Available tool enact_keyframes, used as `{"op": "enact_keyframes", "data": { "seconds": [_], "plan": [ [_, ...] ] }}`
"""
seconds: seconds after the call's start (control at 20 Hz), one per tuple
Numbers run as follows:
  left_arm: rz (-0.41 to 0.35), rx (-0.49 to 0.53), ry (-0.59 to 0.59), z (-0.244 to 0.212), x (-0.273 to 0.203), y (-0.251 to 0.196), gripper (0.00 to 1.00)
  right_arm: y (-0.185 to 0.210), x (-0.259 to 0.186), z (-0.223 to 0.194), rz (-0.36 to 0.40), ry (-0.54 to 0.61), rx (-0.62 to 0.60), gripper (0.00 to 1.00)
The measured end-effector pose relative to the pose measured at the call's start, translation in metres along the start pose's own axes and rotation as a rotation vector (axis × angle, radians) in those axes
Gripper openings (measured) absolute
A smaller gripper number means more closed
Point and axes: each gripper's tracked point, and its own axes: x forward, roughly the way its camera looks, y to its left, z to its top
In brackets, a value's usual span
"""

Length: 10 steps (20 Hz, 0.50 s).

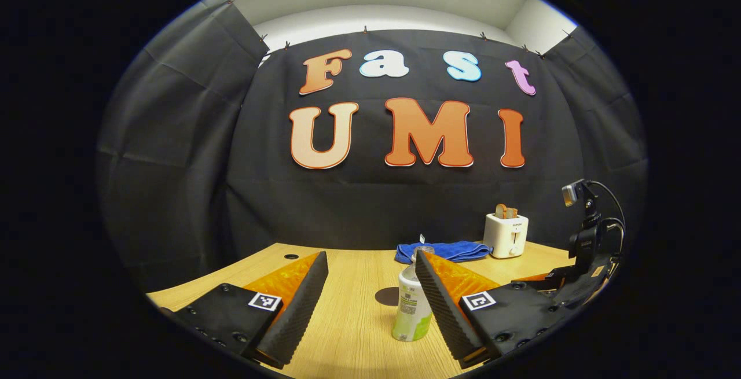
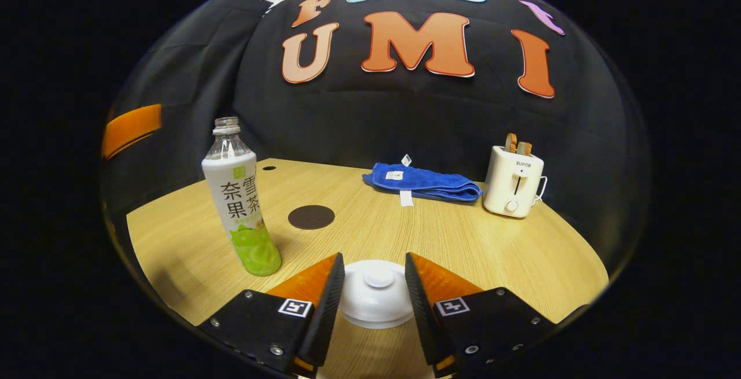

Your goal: Open the teacup lid with one hand, grasp the water bottle and pour water into the teacup with the other hand; after pouring, place the water bottle on the coaster and then close the teacup lid.

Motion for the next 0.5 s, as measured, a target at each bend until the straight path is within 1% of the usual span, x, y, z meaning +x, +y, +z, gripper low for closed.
{"op": "enact_keyframes", "data": {
  "seconds": [0.1, 0.15, 0.2, 0.25, 0.3, 0.35, 0.4, 0.5],
  "plan": [
    [-0.002, 0.011, 0.004, -0.004, 0.006, 0.0, 0.98, -0.002, 0.004, -0.006, -0.003, 0.027, 0.008, 0.46],
    [-0.006, 0.012, 0.006, -0.007, 0.009, -0.002, 0.98, -0.002, 0.005, -0.003, -0.004, 0.024, 0.009, 0.43],
    [-0.012, 0.011, 0.012, -0.009, 0.011, -0.005, 0.98, -0.002, 0.006, -0.002, -0.007, 0.029, 0.008, 0.35],
    [-0.017, 0.011, 0.017, -0.013, 0.012, -0.007, 0.98, -0.003, 0.007, -0.001, -0.01, 0.027, 0.011, 0.36],
    [-0.023, 0.013, 0.023, -0.014, 0.013, -0.01, 0.98, -0.002, 0.007, 0.0, -0.006, 0.025, 0.001, 0.26],
    [-0.029, 0.018, 0.026, -0.015, 0.014, -0.012, 0.96, -0.001, 0.008, 0.0, -0.01, 0.02, -0.017, 0.24],
    [-0.038, 0.022, 0.025, -0.016, 0.015, -0.016, 0.98, -0.005, 0.009, 0.001, -0.025, 0.013, -0.015, 0.24],
    [-0.064, 0.034, 0.022, -0.017, 0.014, -0.026, 0.97, -0.007, 0.007, 0.007, -0.015, -0.007, 0.027, 0.2]
  ]
}}
